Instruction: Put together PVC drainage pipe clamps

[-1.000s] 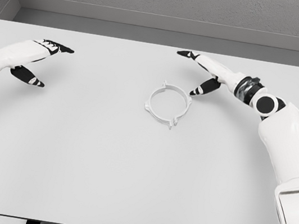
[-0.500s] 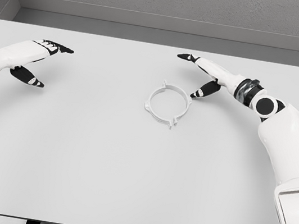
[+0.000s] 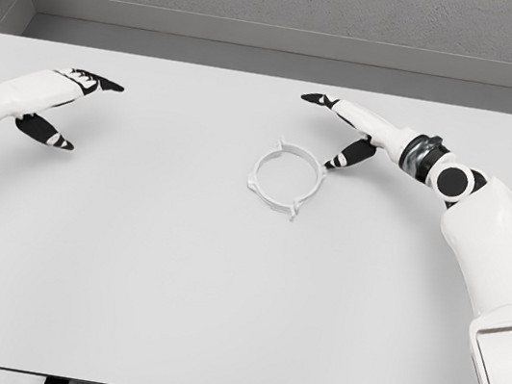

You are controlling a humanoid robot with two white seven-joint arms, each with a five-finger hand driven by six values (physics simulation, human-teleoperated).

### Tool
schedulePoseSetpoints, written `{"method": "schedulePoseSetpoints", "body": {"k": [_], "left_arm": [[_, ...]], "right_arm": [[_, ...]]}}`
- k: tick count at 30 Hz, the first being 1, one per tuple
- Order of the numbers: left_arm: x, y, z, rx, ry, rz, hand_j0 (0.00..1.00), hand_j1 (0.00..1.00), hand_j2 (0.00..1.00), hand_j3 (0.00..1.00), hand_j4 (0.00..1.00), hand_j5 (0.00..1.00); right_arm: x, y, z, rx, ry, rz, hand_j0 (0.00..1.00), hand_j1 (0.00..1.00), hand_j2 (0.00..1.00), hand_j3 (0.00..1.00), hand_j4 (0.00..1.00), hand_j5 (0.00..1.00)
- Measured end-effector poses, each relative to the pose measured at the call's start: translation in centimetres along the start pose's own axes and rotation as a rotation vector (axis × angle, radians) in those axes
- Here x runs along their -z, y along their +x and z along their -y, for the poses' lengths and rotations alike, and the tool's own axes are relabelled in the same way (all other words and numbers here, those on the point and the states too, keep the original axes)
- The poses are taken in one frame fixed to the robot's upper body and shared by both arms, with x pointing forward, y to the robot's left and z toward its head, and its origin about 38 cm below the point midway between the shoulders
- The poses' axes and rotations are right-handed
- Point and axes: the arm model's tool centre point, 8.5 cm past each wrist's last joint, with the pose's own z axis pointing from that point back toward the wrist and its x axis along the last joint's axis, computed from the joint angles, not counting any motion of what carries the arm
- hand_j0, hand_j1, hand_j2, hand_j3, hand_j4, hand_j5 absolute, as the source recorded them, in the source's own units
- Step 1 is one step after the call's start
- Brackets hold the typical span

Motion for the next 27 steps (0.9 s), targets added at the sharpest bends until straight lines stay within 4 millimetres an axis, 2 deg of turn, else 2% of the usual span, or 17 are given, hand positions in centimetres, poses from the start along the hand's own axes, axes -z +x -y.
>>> {"method": "schedulePoseSetpoints", "body": {"k": [12,27], "left_arm": [[-0.1,-0.1,0.0,-0.001,0.002,-0.002,1.0,1.0,1.0,1.0,1.0,1.0],[-0.8,-0.7,0.0,-0.012,0.014,-0.022,1.0,1.0,1.0,1.0,1.0,1.0]], "right_arm": [[-0.2,-0.1,0.1,-0.008,0.012,-0.001,1.0,1.0,1.0,1.0,1.0,1.0],[-0.6,0.4,1.6,-0.057,0.019,0.008,1.0,1.0,1.0,1.0,1.0,1.0]]}}
